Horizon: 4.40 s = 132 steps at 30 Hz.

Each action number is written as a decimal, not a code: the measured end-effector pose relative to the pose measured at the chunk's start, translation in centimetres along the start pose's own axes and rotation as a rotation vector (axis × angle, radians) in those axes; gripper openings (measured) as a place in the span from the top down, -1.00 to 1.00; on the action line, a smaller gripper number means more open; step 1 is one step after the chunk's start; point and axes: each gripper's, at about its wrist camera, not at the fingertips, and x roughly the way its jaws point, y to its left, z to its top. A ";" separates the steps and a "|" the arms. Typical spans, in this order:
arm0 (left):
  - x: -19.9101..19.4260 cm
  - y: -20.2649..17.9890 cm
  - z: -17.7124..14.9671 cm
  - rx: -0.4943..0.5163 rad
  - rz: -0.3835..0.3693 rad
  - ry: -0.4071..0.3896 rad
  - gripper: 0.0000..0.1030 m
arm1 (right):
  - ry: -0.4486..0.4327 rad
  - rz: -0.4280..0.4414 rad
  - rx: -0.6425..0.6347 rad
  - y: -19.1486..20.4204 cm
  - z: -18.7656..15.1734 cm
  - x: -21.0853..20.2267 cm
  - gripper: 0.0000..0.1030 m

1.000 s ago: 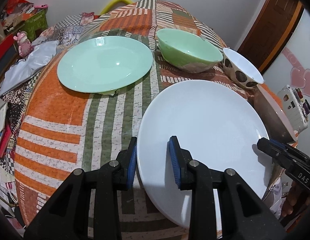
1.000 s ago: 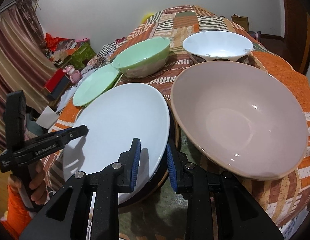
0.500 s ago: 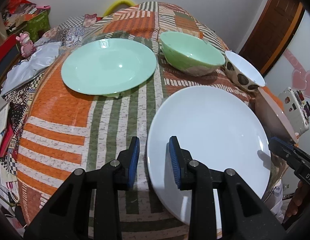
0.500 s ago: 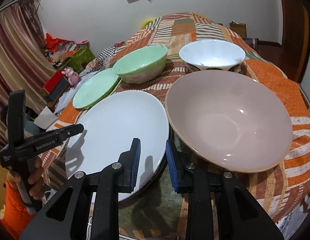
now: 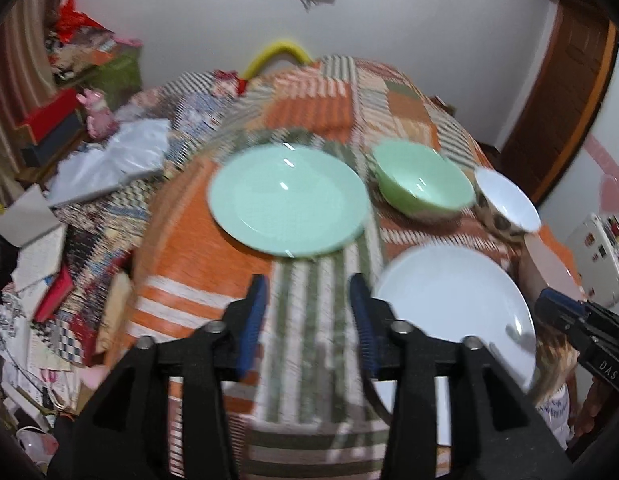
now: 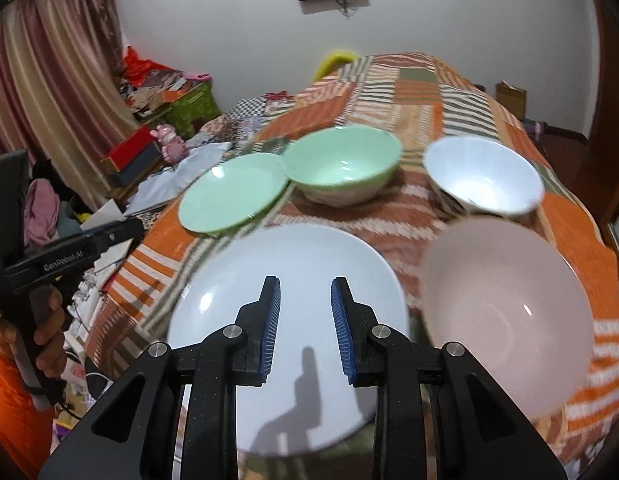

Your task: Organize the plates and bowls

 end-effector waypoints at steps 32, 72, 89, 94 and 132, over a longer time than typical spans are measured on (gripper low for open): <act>14.7 10.0 6.5 -0.058 0.025 0.159 0.13 | 0.289 0.023 -0.101 5.0 6.5 16.5 0.32; 11.1 14.2 1.3 -0.091 -0.068 0.203 0.40 | 0.353 0.079 -0.204 8.7 5.8 18.7 0.39; 9.6 13.1 1.5 -0.074 -0.035 0.172 0.40 | 0.298 0.115 -0.190 8.4 5.7 16.7 0.49; 7.7 12.4 1.6 -0.063 -0.032 0.146 0.40 | 0.260 0.121 -0.186 8.3 5.8 14.8 0.49; -2.7 0.6 0.0 0.062 -0.101 0.006 0.40 | 0.064 0.080 -0.091 2.5 3.2 1.8 0.49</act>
